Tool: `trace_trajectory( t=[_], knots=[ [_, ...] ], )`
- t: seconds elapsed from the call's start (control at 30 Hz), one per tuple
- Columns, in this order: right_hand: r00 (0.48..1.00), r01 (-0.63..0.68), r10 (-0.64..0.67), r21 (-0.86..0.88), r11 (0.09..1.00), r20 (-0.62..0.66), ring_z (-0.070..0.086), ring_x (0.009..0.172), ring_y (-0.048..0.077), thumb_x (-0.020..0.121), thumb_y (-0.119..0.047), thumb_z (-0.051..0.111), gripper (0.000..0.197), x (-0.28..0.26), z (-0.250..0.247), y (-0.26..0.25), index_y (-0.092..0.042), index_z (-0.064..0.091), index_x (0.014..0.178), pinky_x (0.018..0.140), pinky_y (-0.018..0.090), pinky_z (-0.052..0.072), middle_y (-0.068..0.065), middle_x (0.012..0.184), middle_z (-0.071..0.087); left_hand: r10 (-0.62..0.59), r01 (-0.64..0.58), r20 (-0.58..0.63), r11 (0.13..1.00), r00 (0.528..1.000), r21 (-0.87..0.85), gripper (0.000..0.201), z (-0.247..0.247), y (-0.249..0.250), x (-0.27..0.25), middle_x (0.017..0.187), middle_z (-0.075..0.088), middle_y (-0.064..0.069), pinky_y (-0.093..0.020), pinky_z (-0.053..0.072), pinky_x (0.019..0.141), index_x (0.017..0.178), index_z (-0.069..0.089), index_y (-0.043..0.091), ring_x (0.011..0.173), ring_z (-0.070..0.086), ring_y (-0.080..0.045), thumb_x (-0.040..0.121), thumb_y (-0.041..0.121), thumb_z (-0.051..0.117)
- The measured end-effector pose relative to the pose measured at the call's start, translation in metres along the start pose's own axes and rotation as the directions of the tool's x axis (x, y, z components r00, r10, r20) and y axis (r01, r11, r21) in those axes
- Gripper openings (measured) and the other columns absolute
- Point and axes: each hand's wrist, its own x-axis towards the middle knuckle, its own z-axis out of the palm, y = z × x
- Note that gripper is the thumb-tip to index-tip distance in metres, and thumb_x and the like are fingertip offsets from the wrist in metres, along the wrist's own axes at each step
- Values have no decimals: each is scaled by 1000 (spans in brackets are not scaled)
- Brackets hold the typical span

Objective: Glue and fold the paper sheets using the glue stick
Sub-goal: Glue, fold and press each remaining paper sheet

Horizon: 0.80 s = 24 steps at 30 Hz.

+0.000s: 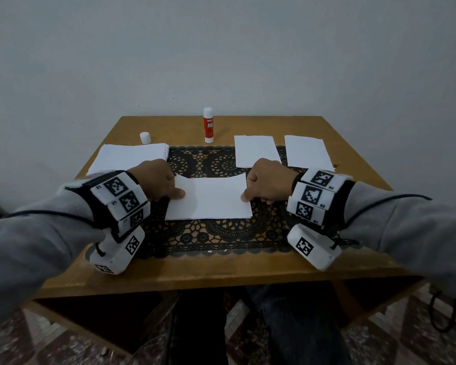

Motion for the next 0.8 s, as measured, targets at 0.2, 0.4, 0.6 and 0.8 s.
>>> trace_trajectory(
  t=[0.2,0.4,0.6,0.8],
  knots=[
    [991,92,-122,-365,926,-60,56,100,27,87,-28,68,31,-11,3,-12,-8,56,106,78,37,50,11,109,59,72,-27,-162,963,984,267,66,13,14,-15,127,48,-13,-39,46,90,135,29,12,115,48,-30,86,39,65],
    [918,312,-109,-521,795,382,2,148,34,96,-57,39,84,-34,33,-43,-8,2,154,117,51,18,13,161,1,207,-293,228,840,951,457,69,34,36,-26,160,-12,-5,-56,11,116,152,-6,31,147,-11,-26,98,52,32],
    [927,228,10,-584,779,375,-17,147,27,92,-70,21,96,-38,16,-10,-5,-19,150,121,47,1,11,158,-24,73,-219,303,847,950,484,74,24,-5,-25,155,-29,0,-51,-1,116,147,-23,31,144,-20,-21,92,65,14],
    [942,223,-26,-570,791,333,-15,148,27,99,-60,22,85,-24,33,-33,-4,-14,151,121,48,1,13,159,-19,49,-210,321,846,946,489,73,25,-3,-26,154,-31,-3,-49,-2,118,147,-25,29,144,-21,-23,95,62,14]
  ],
)
